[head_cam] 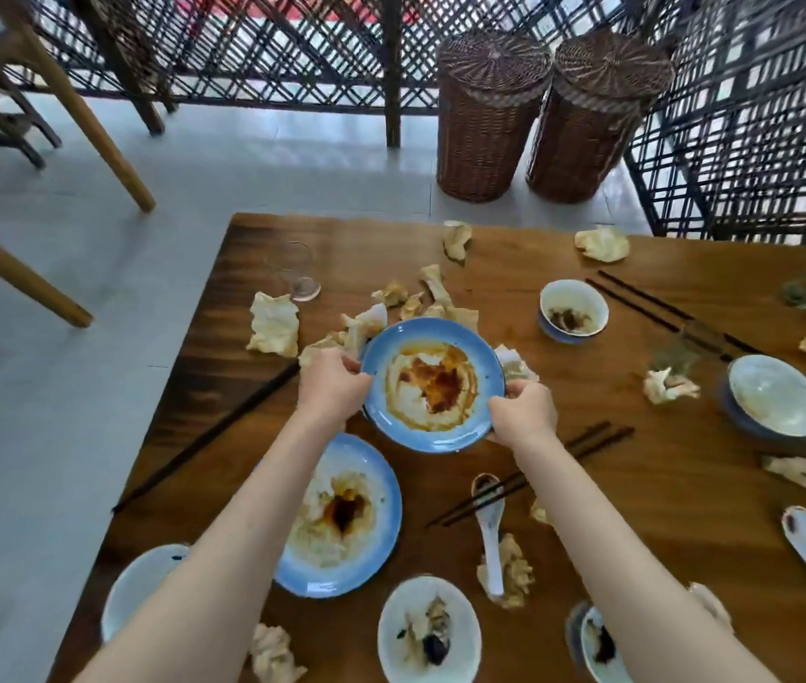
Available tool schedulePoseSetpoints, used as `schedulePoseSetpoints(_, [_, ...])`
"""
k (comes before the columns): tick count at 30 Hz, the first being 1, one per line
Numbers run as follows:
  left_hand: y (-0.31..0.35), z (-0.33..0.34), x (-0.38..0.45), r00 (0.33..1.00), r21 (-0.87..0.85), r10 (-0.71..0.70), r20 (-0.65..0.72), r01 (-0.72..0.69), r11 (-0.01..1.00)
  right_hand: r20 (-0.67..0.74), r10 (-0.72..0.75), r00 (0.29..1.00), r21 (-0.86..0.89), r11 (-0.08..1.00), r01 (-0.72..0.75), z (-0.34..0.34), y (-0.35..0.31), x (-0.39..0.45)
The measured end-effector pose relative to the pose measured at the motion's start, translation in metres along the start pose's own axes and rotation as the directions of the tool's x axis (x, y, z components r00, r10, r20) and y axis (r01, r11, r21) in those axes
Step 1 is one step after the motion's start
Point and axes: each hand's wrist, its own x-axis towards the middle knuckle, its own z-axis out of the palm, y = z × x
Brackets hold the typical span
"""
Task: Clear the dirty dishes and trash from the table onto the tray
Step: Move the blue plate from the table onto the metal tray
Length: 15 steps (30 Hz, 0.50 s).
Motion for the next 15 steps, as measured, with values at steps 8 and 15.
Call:
schedulePoseSetpoints(8, [-0.019,0.001,0.037,0.997,-0.024,-0.074,0.015,0.074,0.997,-0.018,0.009,1.000,-0.121,0.993,-0.011,0.037,-0.009,0.012])
schedulePoseSetpoints(15, [-0.019,0.008,0.044,0.997,-0.041,-0.063,-0.051,0.061,0.997,-0.059,0.000,0.998,-0.180,0.984,-0.011,0.042,-0.014,0.015])
